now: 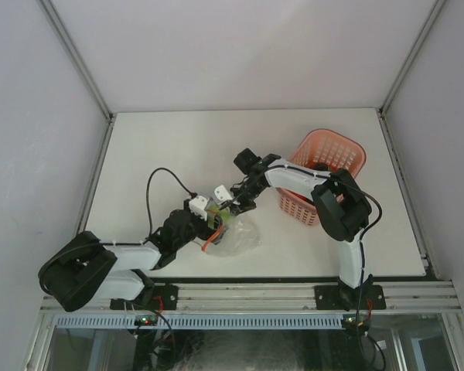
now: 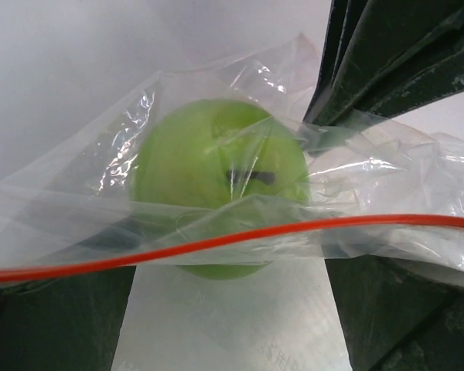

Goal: Open the zip-top bag and remove the fake food
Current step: Pick up the fake fruit from the zipper food storage bag.

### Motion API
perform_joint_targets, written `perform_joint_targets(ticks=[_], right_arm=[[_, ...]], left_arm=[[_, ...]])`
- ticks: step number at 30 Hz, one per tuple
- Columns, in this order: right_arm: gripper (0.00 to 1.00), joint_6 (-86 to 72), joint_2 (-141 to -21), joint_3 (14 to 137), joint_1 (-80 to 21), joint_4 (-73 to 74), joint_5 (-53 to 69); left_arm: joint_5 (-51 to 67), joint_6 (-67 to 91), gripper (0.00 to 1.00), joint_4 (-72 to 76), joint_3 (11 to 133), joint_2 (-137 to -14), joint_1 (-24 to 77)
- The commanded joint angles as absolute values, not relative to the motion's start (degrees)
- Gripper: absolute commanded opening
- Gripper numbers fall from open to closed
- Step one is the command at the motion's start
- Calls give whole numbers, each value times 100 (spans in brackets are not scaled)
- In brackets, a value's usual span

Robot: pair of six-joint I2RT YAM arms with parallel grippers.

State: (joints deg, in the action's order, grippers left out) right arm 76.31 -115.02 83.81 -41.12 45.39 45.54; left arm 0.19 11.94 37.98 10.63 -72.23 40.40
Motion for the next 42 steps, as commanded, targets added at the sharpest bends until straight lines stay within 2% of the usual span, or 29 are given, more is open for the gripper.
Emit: perform_joint_targets(ticks=[1,4,7,9,12,13,15,22,34,42], right_arm=[[1,7395,-11570,8637,-4258,4502,4989],[1,7330,-11575,8640,-4218,4470,5016],[1,7254,-11597,8640,-4123,4452,5091],[1,7238,-11598,8648,-4057,4464,5182],[0,7227,-11592,8648,-3994,4467,5133],[0,7214,-11577,8648,-3979,4458,5091],[0,7131,-11524,8640,-3929,4401,5004],[0,6393,-11316,8536,-3779,3696,4312],[0,5970,-11350,8517,-3719,3423,3675],[0,5861,-11353,8534,-3709,3352,3598]], left_arm=[[67,993,100,4743,1072,-7548,4088],[133,1014,97,5076,1043,-7767,4087],[67,1081,88,5193,1017,-7812,4087],[-1,1089,78,5273,963,-7770,4088],[-120,1081,50,5267,888,-7602,4087],[-131,1081,44,5254,855,-7527,4087],[-126,1065,39,5139,800,-7346,4087],[-61,1356,37,4265,463,-6282,4087],[-76,2568,35,1359,654,-4111,4080],[-358,3892,24,-1221,1385,-3157,4069]])
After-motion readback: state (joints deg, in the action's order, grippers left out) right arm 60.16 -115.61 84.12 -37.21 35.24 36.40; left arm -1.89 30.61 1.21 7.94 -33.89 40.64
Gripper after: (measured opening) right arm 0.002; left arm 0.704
